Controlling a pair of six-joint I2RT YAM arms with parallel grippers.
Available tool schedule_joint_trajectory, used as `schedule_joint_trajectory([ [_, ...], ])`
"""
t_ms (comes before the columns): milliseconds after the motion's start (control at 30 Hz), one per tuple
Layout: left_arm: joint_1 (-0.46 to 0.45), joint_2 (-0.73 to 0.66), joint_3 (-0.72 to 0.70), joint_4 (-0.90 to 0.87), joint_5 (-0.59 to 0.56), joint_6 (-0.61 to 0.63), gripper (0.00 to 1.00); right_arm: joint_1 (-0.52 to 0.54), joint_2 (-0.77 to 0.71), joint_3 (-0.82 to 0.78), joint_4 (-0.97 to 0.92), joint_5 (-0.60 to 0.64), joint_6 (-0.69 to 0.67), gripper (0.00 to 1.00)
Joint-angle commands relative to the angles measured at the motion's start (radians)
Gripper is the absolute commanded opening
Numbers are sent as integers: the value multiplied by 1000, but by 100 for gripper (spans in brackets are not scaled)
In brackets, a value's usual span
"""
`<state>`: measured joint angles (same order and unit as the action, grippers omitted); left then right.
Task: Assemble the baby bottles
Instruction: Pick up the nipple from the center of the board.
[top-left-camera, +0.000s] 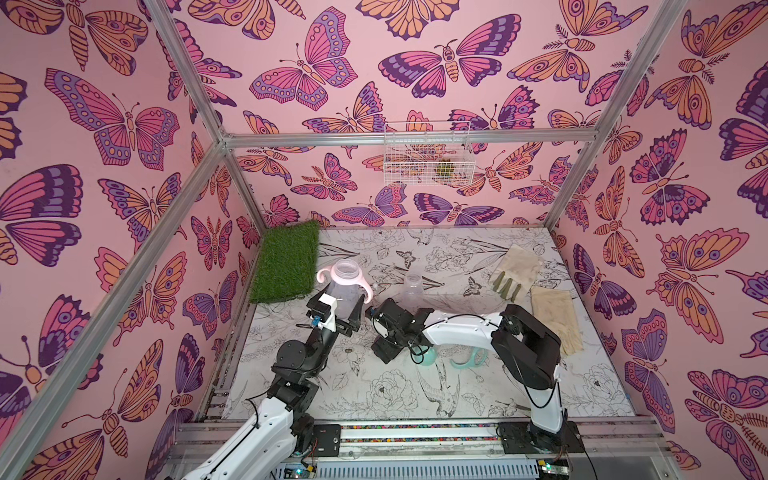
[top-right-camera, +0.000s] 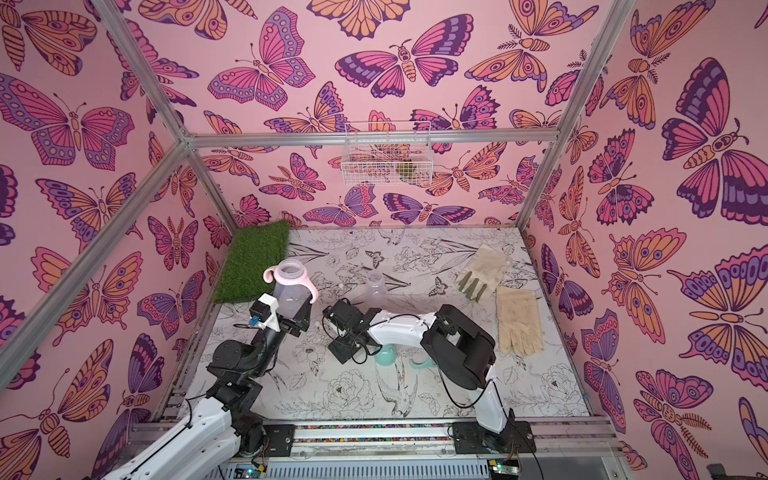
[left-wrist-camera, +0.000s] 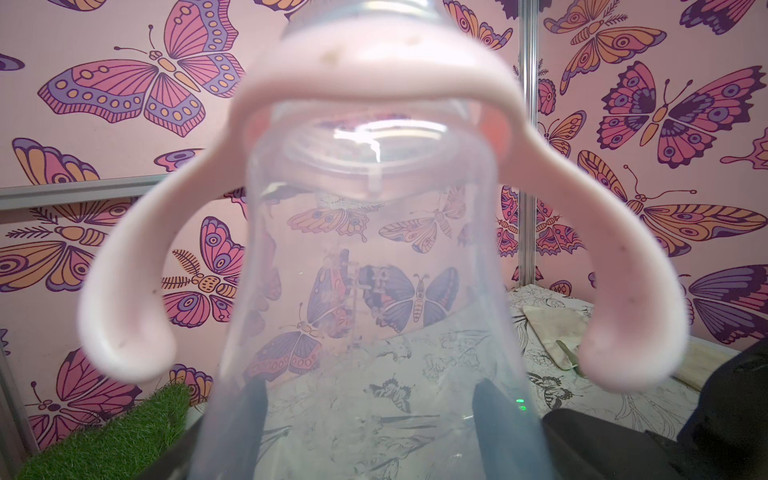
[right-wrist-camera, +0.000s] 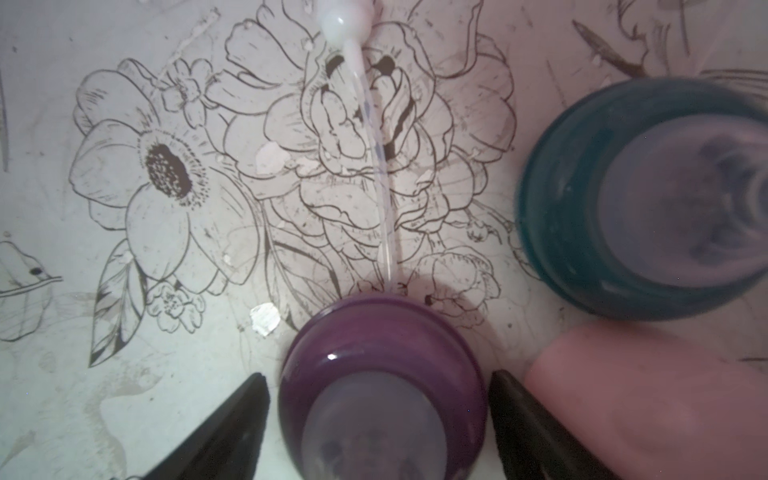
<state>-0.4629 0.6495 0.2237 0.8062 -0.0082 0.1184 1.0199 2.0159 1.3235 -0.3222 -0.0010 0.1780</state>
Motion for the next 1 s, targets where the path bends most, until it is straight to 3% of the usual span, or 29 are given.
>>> schedule_joint_trajectory([
  [0, 7, -13, -14, 14, -5, 6, 0, 15, 33, 28, -65, 38, -15, 84],
  [400, 7, -16, -13, 8, -3, 8, 0, 39, 56, 42, -116, 96, -28, 81],
  [533, 7, -17, -14, 7, -4, 9, 0, 41, 60, 48, -120, 105, -28, 74],
  [667, 7, -19, -15, 6, -6, 9, 0, 42, 60, 54, -121, 110, -26, 59],
  [967, 7, -25, -17, 8, -10, 12, 0, 40, 25, 56, -124, 140, -28, 54],
])
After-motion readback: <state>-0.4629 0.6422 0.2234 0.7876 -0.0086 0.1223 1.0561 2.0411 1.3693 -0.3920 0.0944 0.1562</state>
